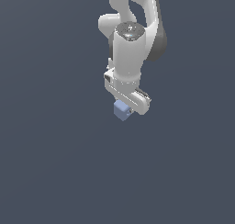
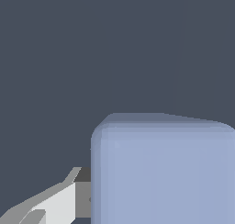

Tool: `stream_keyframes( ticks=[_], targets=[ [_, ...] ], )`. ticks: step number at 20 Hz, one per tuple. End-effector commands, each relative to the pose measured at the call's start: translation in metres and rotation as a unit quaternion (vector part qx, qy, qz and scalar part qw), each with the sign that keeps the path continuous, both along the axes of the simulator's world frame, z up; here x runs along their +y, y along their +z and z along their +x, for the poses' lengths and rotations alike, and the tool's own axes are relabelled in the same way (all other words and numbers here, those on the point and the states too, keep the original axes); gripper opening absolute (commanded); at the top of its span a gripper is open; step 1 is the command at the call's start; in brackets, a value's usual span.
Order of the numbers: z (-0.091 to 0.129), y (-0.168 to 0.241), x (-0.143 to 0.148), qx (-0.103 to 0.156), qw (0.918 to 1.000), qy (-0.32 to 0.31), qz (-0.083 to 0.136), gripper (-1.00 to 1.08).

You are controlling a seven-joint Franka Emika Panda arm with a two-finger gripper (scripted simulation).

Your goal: Pick up the object and move it to a goal position.

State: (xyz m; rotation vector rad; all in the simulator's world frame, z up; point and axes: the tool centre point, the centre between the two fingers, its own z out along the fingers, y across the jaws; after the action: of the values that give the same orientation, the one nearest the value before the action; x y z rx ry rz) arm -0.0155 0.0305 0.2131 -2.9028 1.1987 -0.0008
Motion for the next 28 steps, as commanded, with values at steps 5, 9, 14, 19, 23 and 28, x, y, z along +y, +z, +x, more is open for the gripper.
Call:
stream_keyframes(
  ticks=[5, 9, 14, 19, 23, 28],
  targets=[
    [0.006, 0.071, -0.019, 0.0, 1.0, 0.0, 0.0, -1.0],
    [0.011, 0.113, -0.03, 0.0, 1.0, 0.0, 0.0, -1.0],
    [0.017, 0.162, -0.043, 0.0, 1.0, 0.0, 0.0, -1.0],
    [0.023, 0.198, -0.052, 0.0, 1.0, 0.0, 0.0, -1.0],
    [0.026, 0.217, -0.058, 0.0, 1.0, 0.0, 0.0, -1.0],
    [0.029, 0.231, -0.061, 0.0, 1.0, 0.0, 0.0, -1.0]
  ],
)
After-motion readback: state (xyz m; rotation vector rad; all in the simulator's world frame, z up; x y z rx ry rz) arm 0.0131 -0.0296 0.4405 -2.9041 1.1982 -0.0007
